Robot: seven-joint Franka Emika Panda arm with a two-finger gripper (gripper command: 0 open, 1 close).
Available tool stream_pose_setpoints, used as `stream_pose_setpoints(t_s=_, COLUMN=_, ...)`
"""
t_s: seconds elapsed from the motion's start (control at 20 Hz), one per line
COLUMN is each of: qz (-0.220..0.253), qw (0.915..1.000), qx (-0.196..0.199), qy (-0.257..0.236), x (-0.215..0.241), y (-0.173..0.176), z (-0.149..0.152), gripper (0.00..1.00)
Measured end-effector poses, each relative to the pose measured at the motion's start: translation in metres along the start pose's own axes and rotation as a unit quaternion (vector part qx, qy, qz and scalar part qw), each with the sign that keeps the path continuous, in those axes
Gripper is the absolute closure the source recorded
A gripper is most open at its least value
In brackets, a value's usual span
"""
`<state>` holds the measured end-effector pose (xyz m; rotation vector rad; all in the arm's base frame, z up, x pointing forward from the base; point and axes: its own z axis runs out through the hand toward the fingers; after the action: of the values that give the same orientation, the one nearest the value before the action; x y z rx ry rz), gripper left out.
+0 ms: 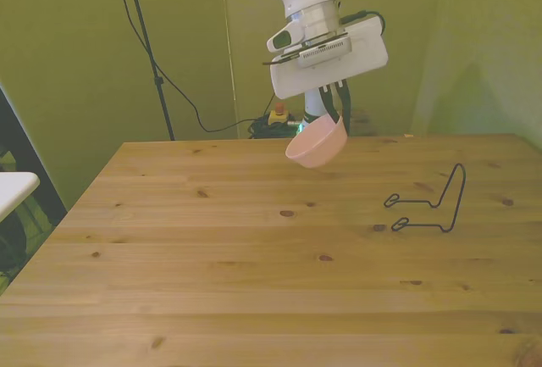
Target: Load the bowl
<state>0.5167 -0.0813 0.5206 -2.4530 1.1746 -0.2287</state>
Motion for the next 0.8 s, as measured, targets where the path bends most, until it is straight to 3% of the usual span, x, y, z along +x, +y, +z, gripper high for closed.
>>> stream_pose_setpoints(t_s=0.55, qz=0.012, qw=0.9930, qx=0.083, qy=-0.084, x=-0.039, y=-0.073, z=0.038, gripper=1.00)
stream_pose_setpoints(t_s=0.8, qz=0.011, qw=0.9885, qx=0.105, qy=-0.108, x=-0.039, y=-0.071, z=0.054, gripper=1.00)
